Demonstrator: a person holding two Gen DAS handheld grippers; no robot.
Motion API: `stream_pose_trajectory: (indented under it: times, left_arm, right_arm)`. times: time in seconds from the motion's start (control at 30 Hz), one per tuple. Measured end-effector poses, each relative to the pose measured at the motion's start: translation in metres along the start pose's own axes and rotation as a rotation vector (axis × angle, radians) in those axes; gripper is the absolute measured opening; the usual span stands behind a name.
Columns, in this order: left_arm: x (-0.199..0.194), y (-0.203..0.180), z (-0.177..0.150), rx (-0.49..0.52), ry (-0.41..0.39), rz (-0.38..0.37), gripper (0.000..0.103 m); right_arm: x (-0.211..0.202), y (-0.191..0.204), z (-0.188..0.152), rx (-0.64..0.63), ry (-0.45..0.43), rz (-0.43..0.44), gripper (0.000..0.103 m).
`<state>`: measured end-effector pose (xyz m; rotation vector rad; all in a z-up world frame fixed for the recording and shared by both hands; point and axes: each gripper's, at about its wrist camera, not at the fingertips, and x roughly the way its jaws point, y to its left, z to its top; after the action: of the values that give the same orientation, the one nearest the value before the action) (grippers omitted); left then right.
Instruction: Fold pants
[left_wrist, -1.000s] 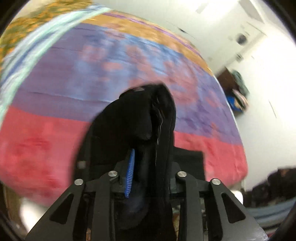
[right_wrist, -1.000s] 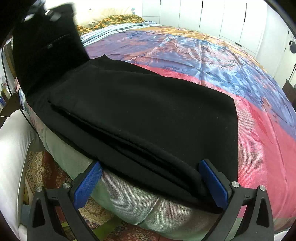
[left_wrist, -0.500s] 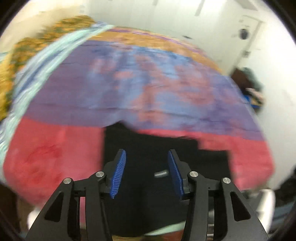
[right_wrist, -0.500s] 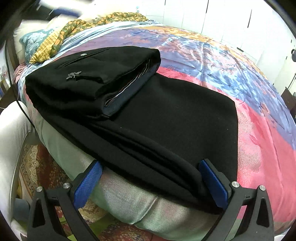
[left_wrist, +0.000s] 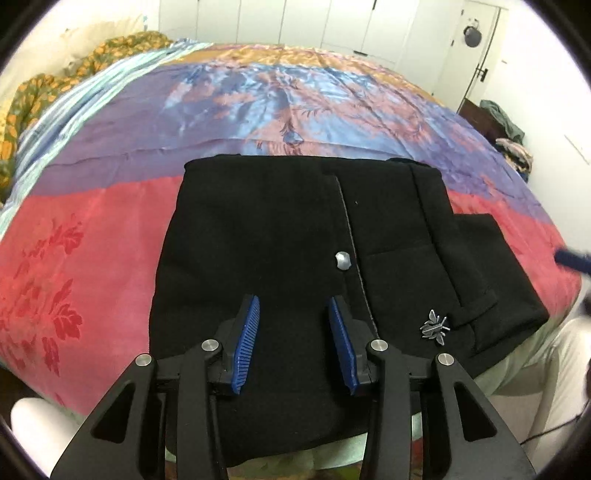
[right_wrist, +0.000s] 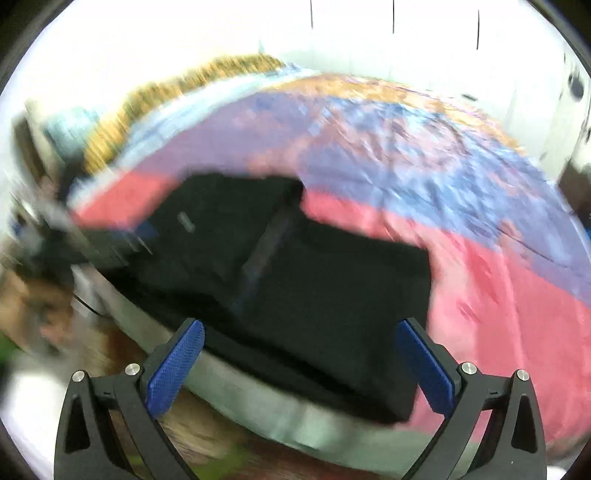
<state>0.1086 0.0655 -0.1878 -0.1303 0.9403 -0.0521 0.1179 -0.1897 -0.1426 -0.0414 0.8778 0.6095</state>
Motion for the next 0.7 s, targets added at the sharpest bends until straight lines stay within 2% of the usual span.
stream_pose_trajectory:
  times: [0.07,0.13,0.17,0.23,0.27,0.33,0.4,0.43,0.5,0.53,0.67,0.7]
  left_arm:
    - [0.002,-0.004,0.001,0.004,-0.008,0.005,0.041]
    - [0.005,-0.003,0.002,-0.01,-0.007,-0.01,0.041]
    - [0.004,-0.002,0.002,-0.015,-0.007,-0.018,0.041]
    - [0.004,-0.001,0.001,-0.018,-0.009,-0.021,0.041]
    - [0.004,-0.001,0.001,-0.018,-0.011,-0.02,0.041]
    - [0.004,-0.001,0.0,-0.018,-0.018,-0.02,0.041]
    - [0.005,0.0,0.0,-0.023,-0.023,-0.021,0.041]
    - [0.005,0.0,-0.001,-0.023,-0.024,-0.023,0.041]
    - [0.005,0.0,-0.001,-0.02,-0.026,-0.026,0.041]
    - [0.005,0.0,-0.001,-0.02,-0.028,-0.027,0.041]
    - [0.006,0.0,-0.003,-0.02,-0.036,-0.028,0.041]
    - [0.006,0.0,-0.003,-0.02,-0.039,-0.026,0.041]
  right_arm:
    - [0.017,-0.018,0.023,0.148,0.039,0.211,0.103]
    - [0.051,-0.038,0.031,0.295,0.133,0.349,0.103]
    - [0.075,-0.047,0.03,0.375,0.209,0.39,0.103]
    - [0.113,-0.059,0.02,0.497,0.345,0.41,0.1]
    - [0.123,-0.061,0.017,0.524,0.369,0.431,0.097]
    - [0.128,-0.058,0.021,0.513,0.363,0.488,0.097]
    - [0.135,-0.056,0.022,0.553,0.39,0.572,0.086]
    - [0.138,-0.055,0.022,0.561,0.406,0.575,0.085]
    - [0.144,-0.051,0.027,0.514,0.446,0.451,0.068]
    - [0.146,-0.047,0.03,0.49,0.443,0.433,0.068]
    - [0.157,-0.035,0.031,0.543,0.427,0.492,0.07]
    - [0.158,-0.031,0.032,0.535,0.424,0.486,0.065]
